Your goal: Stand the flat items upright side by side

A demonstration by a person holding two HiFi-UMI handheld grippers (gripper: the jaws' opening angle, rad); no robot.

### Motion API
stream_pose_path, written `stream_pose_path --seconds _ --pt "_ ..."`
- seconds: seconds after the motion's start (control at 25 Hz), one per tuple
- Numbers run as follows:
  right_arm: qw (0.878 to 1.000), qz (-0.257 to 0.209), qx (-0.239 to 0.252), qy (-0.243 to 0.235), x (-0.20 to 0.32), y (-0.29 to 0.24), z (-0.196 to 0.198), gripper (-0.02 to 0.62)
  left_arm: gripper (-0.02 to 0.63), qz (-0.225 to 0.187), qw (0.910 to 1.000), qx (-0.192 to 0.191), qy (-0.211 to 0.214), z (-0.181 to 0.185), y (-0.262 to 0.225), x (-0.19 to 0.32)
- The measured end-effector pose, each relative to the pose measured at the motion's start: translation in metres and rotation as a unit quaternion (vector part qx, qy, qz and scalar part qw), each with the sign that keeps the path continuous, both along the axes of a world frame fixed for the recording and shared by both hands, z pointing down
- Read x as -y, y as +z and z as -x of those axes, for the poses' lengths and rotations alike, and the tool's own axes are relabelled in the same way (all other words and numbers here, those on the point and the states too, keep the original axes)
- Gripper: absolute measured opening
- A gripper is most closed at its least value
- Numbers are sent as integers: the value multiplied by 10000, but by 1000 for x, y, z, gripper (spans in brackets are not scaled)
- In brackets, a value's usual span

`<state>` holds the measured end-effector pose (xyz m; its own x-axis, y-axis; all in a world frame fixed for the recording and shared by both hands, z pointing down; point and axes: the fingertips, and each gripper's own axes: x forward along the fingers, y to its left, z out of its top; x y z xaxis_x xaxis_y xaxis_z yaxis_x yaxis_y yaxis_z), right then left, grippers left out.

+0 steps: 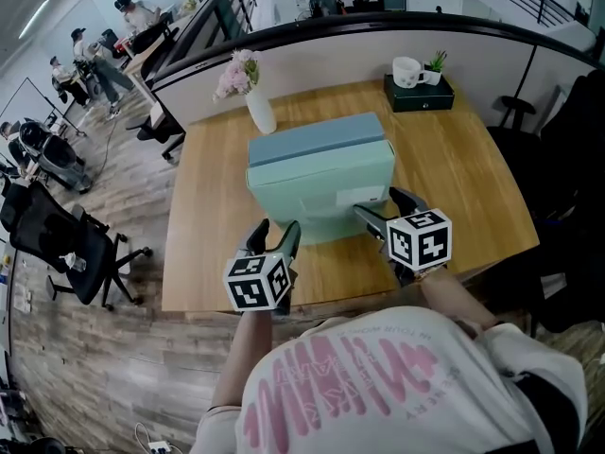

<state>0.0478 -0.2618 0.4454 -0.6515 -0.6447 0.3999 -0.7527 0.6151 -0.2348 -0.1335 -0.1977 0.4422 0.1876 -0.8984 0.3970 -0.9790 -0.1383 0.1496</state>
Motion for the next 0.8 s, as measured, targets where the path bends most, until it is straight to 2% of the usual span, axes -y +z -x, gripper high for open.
stream_pose_path --seconds 0.28,0.48,0.68,0.72,0.8 --pt "9999 -110 37 122 2 -11 -10 379 255 -288 9959 -666 -537 15 -14 -2" --pt "9984 -18 140 556 3 -17 -28 343 237 -324 9939 -754 -731 27 -17 -9" --pt "9925 481 407 1051 -6 2 -49 257 191 -148 9933 -1023 -524 20 -10 -22" --pt "9898 600 423 1225 -8 9 -55 229 179 -100 9934 -1037 -481 19 -8 -26" --pt "9836 791 454 1557 -15 19 -63 130 145 -42 9931 -1059 -496 22 -4 -33"
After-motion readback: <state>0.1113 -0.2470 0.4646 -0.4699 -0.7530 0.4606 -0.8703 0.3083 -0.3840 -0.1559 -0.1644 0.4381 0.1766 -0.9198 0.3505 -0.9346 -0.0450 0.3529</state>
